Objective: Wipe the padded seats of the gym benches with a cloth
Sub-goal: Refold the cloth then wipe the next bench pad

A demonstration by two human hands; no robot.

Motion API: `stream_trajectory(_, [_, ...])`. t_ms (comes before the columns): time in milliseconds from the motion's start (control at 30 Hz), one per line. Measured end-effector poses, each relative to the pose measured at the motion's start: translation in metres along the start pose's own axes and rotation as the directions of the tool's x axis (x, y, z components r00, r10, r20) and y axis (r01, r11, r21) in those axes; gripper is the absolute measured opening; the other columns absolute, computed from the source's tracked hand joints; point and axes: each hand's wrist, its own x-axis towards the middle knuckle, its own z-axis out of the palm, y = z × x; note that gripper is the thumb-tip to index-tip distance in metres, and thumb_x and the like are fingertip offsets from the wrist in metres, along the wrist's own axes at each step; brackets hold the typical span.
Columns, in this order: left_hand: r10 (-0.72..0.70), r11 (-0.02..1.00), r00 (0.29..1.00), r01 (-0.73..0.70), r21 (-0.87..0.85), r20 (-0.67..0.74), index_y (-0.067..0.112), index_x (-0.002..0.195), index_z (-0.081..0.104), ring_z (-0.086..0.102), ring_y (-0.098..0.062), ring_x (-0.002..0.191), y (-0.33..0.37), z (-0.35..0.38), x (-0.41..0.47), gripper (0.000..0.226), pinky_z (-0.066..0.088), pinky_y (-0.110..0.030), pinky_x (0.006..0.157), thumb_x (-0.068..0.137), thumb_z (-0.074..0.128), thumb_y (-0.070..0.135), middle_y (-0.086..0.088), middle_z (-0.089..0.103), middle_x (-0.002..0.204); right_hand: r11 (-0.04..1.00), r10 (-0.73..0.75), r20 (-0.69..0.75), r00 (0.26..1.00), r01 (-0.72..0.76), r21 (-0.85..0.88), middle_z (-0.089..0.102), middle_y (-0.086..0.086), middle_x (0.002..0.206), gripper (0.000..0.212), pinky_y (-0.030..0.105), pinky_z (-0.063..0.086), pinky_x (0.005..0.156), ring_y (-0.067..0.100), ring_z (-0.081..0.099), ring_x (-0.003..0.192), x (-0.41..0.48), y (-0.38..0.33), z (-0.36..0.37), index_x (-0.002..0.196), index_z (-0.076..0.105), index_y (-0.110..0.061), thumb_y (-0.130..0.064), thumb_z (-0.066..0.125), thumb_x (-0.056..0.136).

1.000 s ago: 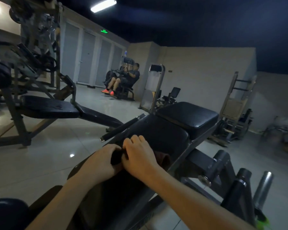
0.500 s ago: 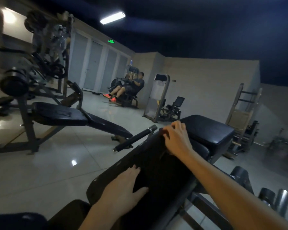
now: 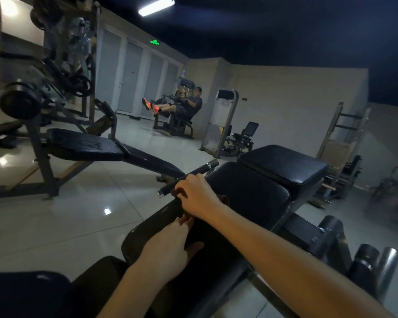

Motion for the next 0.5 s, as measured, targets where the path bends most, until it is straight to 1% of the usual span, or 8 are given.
stream_trajectory(67, [0.013,1.000,1.000,-0.013,-0.027,-0.004,0.032,0.149,0.032,0.045,-0.009,0.131,-0.001,0.000,-0.003,0.060,0.042,-0.033,0.107,0.096,0.052,0.049,0.008,0.043,0.147,0.998,-0.010,-0.014,1.000,0.009,-0.062,0.058,0.005,0.110,0.019,0.035,0.049,0.093,0.019,0.055,0.102,0.002,0.019,-0.010,0.112,0.065,-0.016,-0.023,0.055,0.096])
stream_trajectory(133, [0.033,0.999,0.999,-0.033,-0.039,-0.001,0.032,0.153,0.025,0.024,-0.009,0.146,-0.001,0.001,-0.006,0.063,0.029,-0.034,0.118,0.097,0.050,0.048,0.009,0.026,0.159,0.988,0.113,-0.109,0.988,-0.124,-0.097,0.061,0.005,0.101,0.016,0.033,0.051,0.086,0.020,0.059,0.096,0.007,0.053,-0.022,0.105,0.068,-0.017,-0.021,0.057,0.094])
stream_trajectory(167, [0.036,0.999,0.999,-0.036,-0.033,0.008,0.032,0.154,0.020,0.016,-0.008,0.148,-0.001,0.000,-0.007,0.065,0.023,-0.032,0.120,0.098,0.048,0.048,0.010,0.017,0.162,0.974,0.196,-0.166,0.967,-0.212,-0.085,0.062,0.005,0.100,0.016,0.032,0.051,0.086,0.021,0.058,0.098,0.008,0.070,-0.028,0.104,0.069,-0.017,-0.019,0.058,0.093])
stream_trajectory(233, [0.027,1.000,0.999,-0.027,-0.011,0.020,0.031,0.156,0.014,0.010,-0.008,0.149,-0.002,0.000,-0.007,0.067,0.017,-0.030,0.119,0.099,0.046,0.047,0.010,0.009,0.163,0.941,0.308,-0.252,0.917,-0.333,-0.062,0.061,0.007,0.102,0.017,0.033,0.050,0.087,0.024,0.052,0.102,0.010,0.090,-0.034,0.106,0.070,-0.013,-0.014,0.060,0.092])
stream_trajectory(300, [0.020,1.000,0.999,-0.021,0.013,0.027,0.030,0.156,0.012,0.010,-0.008,0.149,-0.002,-0.001,-0.006,0.068,0.017,-0.030,0.119,0.099,0.046,0.047,0.009,0.008,0.164,0.928,0.348,-0.284,0.894,-0.371,-0.031,0.062,0.009,0.103,0.019,0.034,0.050,0.087,0.026,0.051,0.103,0.013,0.089,-0.031,0.107,0.071,-0.012,-0.012,0.061,0.091])
stream_trajectory(367, [0.015,1.000,0.999,-0.016,0.025,0.044,0.029,0.156,0.011,0.010,-0.009,0.149,-0.001,-0.002,-0.004,0.068,0.017,-0.030,0.119,0.100,0.046,0.045,0.008,0.008,0.164,0.946,0.314,-0.238,0.919,-0.325,-0.010,0.063,0.008,0.102,0.017,0.032,0.050,0.089,0.024,0.055,0.103,0.014,0.073,-0.026,0.106,0.071,-0.013,-0.015,0.063,0.092])
stream_trajectory(433, [0.008,0.999,0.998,-0.011,0.031,0.070,0.029,0.156,0.011,0.011,-0.010,0.149,-0.002,-0.003,-0.002,0.068,0.019,-0.032,0.120,0.100,0.047,0.044,0.007,0.009,0.164,0.974,0.225,-0.127,0.966,-0.225,0.011,0.064,0.006,0.102,0.015,0.036,0.052,0.092,0.021,0.060,0.100,0.011,0.054,-0.017,0.105,0.069,-0.016,-0.020,0.061,0.093])
stream_trajectory(500, [0.006,0.999,0.995,-0.010,0.041,0.096,0.030,0.156,0.011,0.015,-0.012,0.149,-0.001,-0.004,-0.001,0.070,0.024,-0.035,0.120,0.099,0.049,0.043,0.007,0.010,0.164,0.991,0.123,-0.027,0.992,-0.121,0.057,0.066,0.004,0.101,0.015,0.038,0.052,0.094,0.016,0.062,0.094,0.006,0.031,-0.012,0.106,0.068,-0.017,-0.020,0.059,0.095])
